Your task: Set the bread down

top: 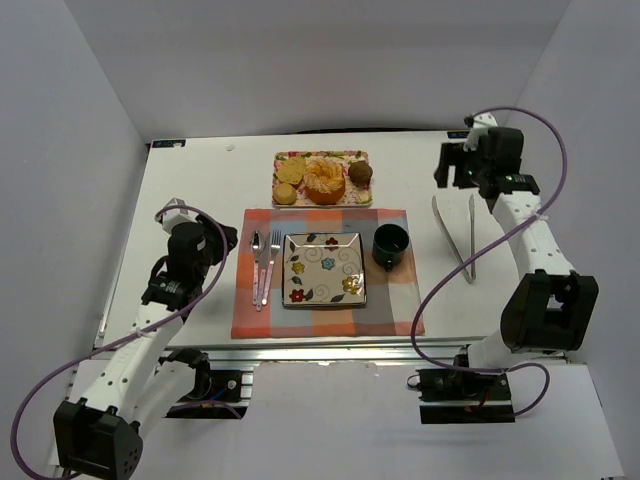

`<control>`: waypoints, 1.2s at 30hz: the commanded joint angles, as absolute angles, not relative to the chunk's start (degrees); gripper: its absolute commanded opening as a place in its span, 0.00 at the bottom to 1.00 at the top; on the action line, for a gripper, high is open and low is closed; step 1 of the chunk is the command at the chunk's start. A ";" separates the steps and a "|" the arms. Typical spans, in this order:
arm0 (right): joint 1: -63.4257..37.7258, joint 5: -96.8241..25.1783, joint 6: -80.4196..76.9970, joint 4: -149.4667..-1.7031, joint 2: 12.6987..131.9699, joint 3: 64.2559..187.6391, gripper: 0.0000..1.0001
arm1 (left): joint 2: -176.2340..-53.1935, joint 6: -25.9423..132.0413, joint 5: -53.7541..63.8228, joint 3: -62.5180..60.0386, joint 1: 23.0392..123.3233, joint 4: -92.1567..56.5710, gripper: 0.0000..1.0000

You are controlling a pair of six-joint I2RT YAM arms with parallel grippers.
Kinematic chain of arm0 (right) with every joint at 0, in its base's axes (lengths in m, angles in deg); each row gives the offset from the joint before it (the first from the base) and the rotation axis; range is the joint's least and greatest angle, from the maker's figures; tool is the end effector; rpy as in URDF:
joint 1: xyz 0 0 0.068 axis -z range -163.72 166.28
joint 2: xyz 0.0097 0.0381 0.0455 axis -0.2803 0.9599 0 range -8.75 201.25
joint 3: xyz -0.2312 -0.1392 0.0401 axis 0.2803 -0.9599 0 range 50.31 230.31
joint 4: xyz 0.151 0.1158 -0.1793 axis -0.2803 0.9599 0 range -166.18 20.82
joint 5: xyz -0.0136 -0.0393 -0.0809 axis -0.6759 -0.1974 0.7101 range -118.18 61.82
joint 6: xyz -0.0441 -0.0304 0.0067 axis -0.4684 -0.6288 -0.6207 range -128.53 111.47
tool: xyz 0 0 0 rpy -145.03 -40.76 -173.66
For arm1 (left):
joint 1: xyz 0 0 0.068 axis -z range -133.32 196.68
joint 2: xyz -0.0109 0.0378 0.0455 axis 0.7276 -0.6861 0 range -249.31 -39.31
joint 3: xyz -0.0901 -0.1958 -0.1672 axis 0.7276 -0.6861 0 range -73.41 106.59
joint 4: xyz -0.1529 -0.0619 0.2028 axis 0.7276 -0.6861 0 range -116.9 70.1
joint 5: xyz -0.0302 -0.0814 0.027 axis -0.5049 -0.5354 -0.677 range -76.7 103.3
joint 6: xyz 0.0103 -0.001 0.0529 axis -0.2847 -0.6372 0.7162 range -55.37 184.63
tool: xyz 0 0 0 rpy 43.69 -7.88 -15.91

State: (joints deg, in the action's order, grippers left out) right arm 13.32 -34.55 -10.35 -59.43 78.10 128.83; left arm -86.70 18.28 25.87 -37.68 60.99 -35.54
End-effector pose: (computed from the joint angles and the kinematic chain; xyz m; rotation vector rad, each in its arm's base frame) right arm 0.3549 0.0223 0.3545 -0.1546 2.0019 0.1244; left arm 0.1860 -0.0395 0.2672 -0.7011 1.9407 -0.4375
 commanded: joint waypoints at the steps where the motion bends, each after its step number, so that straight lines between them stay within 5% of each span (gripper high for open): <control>1: 20.28 -44.68 -22.27 -55.01 73.71 123.12 0.80 | -86.68 19.10 24.37 -36.14 60.66 -33.34 0.56; 2: 22.06 -50.10 -25.28 -54.04 73.09 121.52 0.61 | -86.68 19.19 24.37 -36.23 60.66 -33.26 0.56; 3: 25.12 -52.07 -27.14 -53.94 72.73 120.11 0.01 | -86.59 19.28 24.37 -36.23 60.66 -33.17 0.56; 7: 29.89 -56.31 -34.62 -49.29 73.95 114.84 0.00 | -85.89 18.93 23.93 -37.37 60.66 -32.38 0.56; 8: 30.33 -55.44 -35.06 -48.94 74.48 113.00 0.14 | -85.63 18.84 23.84 -37.55 60.74 -32.03 0.56; 9: 30.60 -54.91 -35.24 -48.41 75.09 112.37 0.46 | -85.45 18.58 23.93 -37.72 60.74 -31.94 0.57; 11: 30.60 -53.07 -34.37 -49.62 76.15 109.31 0.68 | -84.49 18.31 24.02 -38.34 60.66 -31.76 0.56; 13: 30.60 -50.44 -33.40 -52.43 75.46 106.75 0.76 | -83.43 17.87 24.02 -39.21 60.66 -31.67 0.56; 14: 30.60 -47.46 -30.09 -58.28 75.02 103.35 0.88 | -82.91 17.52 23.76 -39.83 60.66 -31.76 0.57; 27: 28.67 -36.19 -28.48 -69.06 80.28 100.23 0.89 | -81.67 17.26 24.63 -40.54 60.66 -33.43 0.56; 36: 27.79 -38.73 -25.14 -69.68 87.58 102.96 0.86 | -83.60 18.04 24.81 -39.31 60.66 -34.13 0.56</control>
State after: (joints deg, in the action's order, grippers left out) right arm 28.59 -37.55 -26.92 -68.21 85.75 101.21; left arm -82.97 17.39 24.43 -40.26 60.99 -33.35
